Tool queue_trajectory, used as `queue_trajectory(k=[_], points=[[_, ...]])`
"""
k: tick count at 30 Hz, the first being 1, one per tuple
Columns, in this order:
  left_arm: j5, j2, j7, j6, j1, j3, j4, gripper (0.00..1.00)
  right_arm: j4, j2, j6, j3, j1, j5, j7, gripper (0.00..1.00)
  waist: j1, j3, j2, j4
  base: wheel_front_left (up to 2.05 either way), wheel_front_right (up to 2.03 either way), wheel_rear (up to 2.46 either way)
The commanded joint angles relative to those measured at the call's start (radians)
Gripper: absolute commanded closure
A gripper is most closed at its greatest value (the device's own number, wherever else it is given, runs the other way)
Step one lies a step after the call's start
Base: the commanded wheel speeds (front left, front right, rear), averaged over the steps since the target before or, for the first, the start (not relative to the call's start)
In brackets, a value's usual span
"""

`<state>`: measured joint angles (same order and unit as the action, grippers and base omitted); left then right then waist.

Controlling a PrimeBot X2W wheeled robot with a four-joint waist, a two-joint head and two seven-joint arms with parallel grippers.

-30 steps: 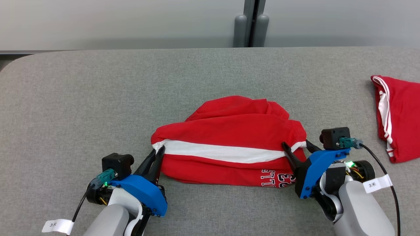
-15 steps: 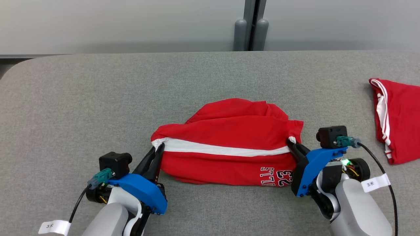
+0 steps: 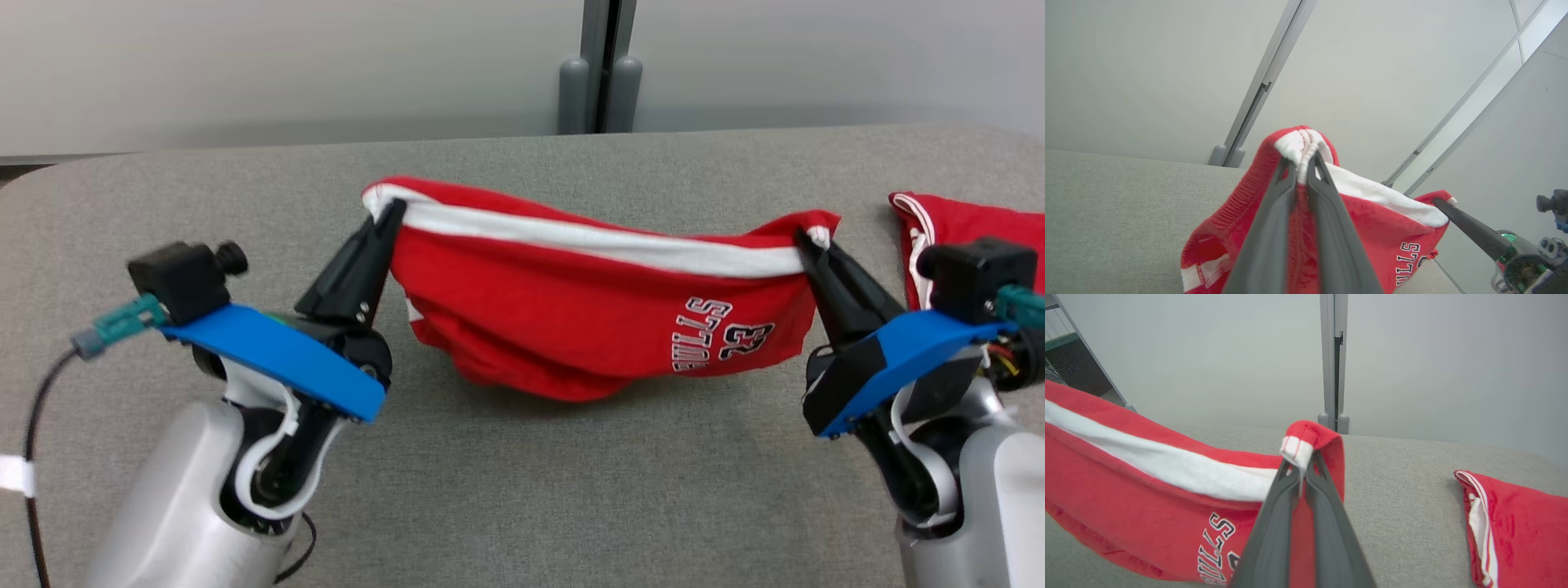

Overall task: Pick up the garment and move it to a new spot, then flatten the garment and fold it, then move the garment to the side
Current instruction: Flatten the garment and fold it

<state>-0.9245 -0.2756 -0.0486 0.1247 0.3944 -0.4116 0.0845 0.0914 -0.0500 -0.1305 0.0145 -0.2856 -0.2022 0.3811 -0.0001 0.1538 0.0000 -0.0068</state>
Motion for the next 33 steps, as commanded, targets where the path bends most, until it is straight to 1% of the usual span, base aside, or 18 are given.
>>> queue_trajectory(k=[1,4,6,9,11,14,16,18,21,24,26,30,33], points=[[-0.039,-0.005,-0.025,0.006,0.030,0.021,-0.026,1.00,0.027,-0.003,-0.001,0.003,-0.027,0.003,0.025,1.00,0.0001,0.026,0.0000,-0.015,0.00,0.00,0.00],[-0.101,-0.026,-0.104,-0.026,0.105,0.062,-0.077,1.00,0.065,-0.022,-0.001,-0.002,-0.114,-0.007,0.078,1.00,0.0001,0.074,0.0000,-0.031,0.00,0.00,0.00],[-0.124,-0.032,-0.141,-0.047,0.169,0.084,-0.077,1.00,0.036,-0.049,-0.001,-0.003,-0.202,-0.018,0.089,1.00,0.0001,0.111,0.0000,-0.041,0.00,0.00,0.00],[-0.146,-0.031,-0.159,-0.073,0.283,0.127,-0.035,1.00,-0.044,-0.077,0.000,-0.015,-0.360,-0.035,0.061,1.00,0.0001,0.167,0.0000,-0.053,0.00,0.00,0.00],[-0.150,-0.028,-0.156,-0.081,0.360,0.152,0.007,1.00,-0.113,-0.095,0.000,-0.026,-0.477,-0.034,0.018,1.00,0.0001,0.201,0.0000,-0.063,0.00,0.00,0.00],[-0.131,-0.033,-0.129,-0.081,0.482,0.181,0.072,1.00,-0.217,-0.109,0.000,-0.046,-0.646,-0.033,-0.080,1.00,0.0001,0.240,0.0000,-0.077,0.00,0.00,0.00],[-0.117,-0.037,-0.100,-0.072,0.558,0.201,0.118,1.00,-0.286,-0.110,0.001,-0.052,-0.752,-0.027,-0.158,1.00,0.0001,0.259,0.0000,-0.085,0.00,0.00,0.00],[-0.105,-0.037,-0.066,-0.058,0.622,0.213,0.154,1.00,-0.342,-0.092,0.001,-0.041,-0.835,-0.020,-0.241,1.00,0.0001,0.270,0.0000,-0.092,0.00,0.00,0.00],[-0.081,-0.047,-0.009,-0.035,0.702,0.226,0.204,1.00,-0.416,-0.089,0.001,-0.041,-0.941,0.015,-0.356,1.00,0.0001,0.278,0.0000,-0.098,0.00,0.00,0.00],[-0.071,-0.047,0.056,-0.017,0.736,0.234,0.242,1.00,-0.471,-0.092,0.002,-0.048,-0.989,0.035,-0.453,1.00,0.0001,0.277,0.0000,-0.102,0.00,0.00,0.00],[-0.068,-0.046,0.094,-0.007,0.726,0.225,0.257,1.00,-0.505,-0.097,0.002,-0.053,-0.992,0.041,-0.493,1.00,0.0001,0.272,0.0000,-0.101,0.00,0.00,0.00],[-0.065,-0.036,0.170,0.003,0.635,0.169,0.270,1.00,-0.566,-0.114,0.002,-0.111,-0.898,0.048,-0.512,1.00,0.0001,0.258,0.0000,-0.093,0.00,0.00,0.00],[-0.097,-0.026,0.229,0.004,0.529,0.103,0.244,1.00,-0.588,-0.136,0.001,-0.174,-0.796,0.024,-0.487,1.00,0.0001,0.245,0.0000,-0.085,0.00,0.00,0.00]])
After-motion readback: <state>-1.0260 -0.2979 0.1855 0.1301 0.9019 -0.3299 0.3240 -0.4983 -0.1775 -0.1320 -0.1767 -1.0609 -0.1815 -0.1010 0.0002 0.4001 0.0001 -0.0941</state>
